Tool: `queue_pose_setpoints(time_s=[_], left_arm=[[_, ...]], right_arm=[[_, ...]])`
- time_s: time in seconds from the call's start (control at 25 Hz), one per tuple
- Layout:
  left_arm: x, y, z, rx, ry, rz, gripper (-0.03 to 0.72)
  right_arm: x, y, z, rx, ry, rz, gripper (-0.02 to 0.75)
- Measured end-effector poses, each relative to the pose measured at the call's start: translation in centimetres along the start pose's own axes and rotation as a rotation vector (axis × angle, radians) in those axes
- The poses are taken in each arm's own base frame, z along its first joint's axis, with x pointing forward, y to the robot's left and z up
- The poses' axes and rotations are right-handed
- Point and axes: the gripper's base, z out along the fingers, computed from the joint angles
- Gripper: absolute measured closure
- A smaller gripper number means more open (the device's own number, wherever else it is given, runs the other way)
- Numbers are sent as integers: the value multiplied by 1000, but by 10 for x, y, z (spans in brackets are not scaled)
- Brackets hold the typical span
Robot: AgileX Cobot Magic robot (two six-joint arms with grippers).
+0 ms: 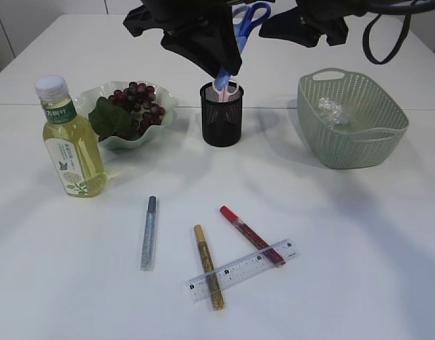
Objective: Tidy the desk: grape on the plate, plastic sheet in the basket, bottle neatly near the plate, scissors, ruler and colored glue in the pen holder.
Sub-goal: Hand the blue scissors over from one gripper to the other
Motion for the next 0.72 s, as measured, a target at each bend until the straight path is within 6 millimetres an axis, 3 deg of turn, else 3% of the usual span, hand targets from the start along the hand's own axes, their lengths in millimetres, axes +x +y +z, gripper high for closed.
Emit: queue_pose_setpoints(time_s=[0.72], left_arm=[[0,-1,0,6,1,1,540]], right_arm=[[7,-7,13,-50,57,59,195]])
